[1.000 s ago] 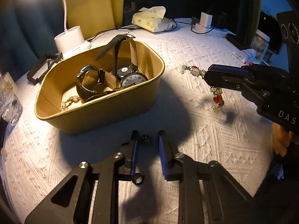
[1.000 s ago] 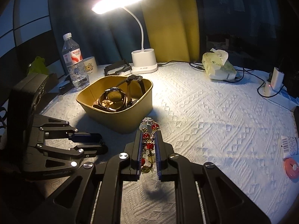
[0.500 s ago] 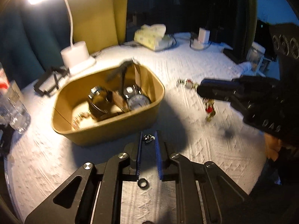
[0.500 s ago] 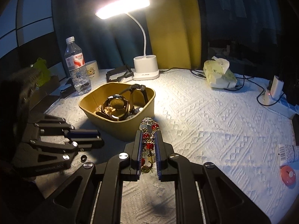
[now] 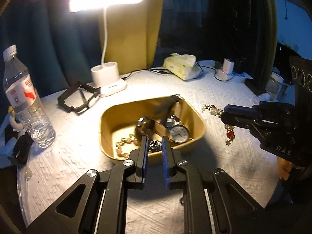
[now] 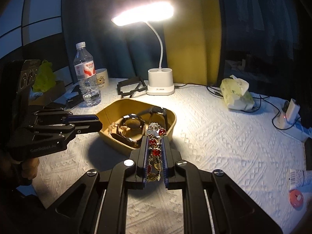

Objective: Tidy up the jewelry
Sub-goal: 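Lower the ring and the gold-and-red bracelet into the box and open both grippers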

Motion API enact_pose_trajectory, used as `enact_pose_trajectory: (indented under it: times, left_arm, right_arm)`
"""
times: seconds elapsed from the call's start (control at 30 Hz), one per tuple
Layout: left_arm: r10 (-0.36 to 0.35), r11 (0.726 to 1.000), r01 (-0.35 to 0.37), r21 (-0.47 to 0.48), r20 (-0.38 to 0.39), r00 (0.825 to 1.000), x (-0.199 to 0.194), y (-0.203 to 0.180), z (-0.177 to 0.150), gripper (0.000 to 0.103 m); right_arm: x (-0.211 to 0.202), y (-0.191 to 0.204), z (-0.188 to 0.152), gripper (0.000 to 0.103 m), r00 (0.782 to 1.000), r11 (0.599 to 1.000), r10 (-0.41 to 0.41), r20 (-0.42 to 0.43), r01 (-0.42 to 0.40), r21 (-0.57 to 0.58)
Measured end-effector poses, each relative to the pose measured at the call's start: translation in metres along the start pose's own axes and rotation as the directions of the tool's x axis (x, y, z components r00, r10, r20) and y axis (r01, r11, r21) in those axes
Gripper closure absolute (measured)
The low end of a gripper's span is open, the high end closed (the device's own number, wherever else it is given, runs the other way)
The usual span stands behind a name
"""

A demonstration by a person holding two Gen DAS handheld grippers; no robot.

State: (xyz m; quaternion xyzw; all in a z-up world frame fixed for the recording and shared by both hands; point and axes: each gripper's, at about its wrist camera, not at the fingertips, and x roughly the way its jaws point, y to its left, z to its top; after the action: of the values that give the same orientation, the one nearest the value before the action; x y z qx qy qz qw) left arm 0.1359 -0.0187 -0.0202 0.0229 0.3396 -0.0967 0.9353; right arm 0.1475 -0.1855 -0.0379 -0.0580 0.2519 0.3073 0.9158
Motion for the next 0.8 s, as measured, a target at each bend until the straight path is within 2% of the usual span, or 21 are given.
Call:
enact_pose_trajectory:
  times: [0.5,0.8]
  left_arm:
    - [0.005,0.998,-0.004,-0.061,0.008,1.000,0.003,0.038,-0.003,0.088]
    - [-0.037,0.994,0.039,-0.107,0.014,0.999,0.005,0.049,-0.003,0.088]
  right_arm:
    - [0.021,0.025,0.020,0.091,1.000,0.998,0.023,-0.009,-0.023,-0.055]
    - [0.029,0.037,0.027,0.091,0.999,0.996,0.034,-0.014,-0.035,-0.081]
